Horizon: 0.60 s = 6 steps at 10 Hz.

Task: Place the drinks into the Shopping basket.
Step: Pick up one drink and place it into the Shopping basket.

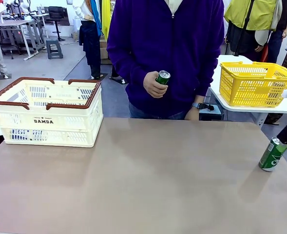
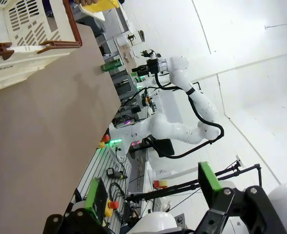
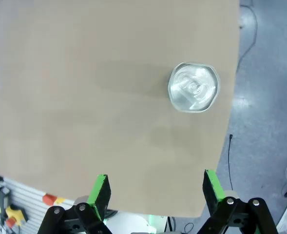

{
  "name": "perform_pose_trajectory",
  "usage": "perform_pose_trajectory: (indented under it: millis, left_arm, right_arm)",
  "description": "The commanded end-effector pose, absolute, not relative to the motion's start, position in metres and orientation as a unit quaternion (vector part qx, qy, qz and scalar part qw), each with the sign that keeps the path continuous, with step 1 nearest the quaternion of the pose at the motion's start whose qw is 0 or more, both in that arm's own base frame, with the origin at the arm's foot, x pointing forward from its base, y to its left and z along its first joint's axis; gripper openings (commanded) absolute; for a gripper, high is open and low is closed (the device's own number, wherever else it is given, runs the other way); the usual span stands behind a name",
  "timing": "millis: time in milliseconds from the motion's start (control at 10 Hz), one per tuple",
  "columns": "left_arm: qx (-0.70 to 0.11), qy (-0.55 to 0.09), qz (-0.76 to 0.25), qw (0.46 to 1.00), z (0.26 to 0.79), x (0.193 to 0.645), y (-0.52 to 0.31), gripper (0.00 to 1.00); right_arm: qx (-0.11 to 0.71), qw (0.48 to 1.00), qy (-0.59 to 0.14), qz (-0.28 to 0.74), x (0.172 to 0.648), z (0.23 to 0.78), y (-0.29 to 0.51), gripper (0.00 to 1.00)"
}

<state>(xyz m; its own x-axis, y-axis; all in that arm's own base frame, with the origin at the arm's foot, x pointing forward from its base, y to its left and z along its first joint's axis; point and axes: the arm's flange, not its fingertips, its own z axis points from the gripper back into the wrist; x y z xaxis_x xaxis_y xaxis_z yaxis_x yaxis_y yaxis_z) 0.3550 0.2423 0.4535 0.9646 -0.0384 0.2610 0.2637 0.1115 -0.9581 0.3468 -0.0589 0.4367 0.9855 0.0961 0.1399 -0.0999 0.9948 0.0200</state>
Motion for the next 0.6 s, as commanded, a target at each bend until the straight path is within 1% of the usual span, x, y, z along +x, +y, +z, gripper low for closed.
perform_pose_trajectory:
  millis: [0,200,300,500]
  left_arm:
    - [-0.659,-0.089,-0.101,0.74,0.453,0.354,0.241,1.0]
    - [-0.659,-0.089,-0.101,0.74,0.453,0.354,0.241,1.0]
    - [-0.659,-0.089,-0.101,0.74,0.453,0.354,0.241,1.0]
    - [-0.659,-0.089,-0.101,0.74,0.453,0.354,0.241,1.0]
  right_arm:
    - [-0.054,0.997,-0.063,-0.007,0.356,0.436,-0.06,1.0]
    - [-0.079,0.994,-0.07,-0.033,0.371,0.427,-0.061,1.0]
    - [-0.085,0.991,-0.089,-0.05,0.379,0.417,-0.065,1.0]
    - [-0.05,0.991,-0.108,-0.054,0.389,0.411,-0.073,1.0]
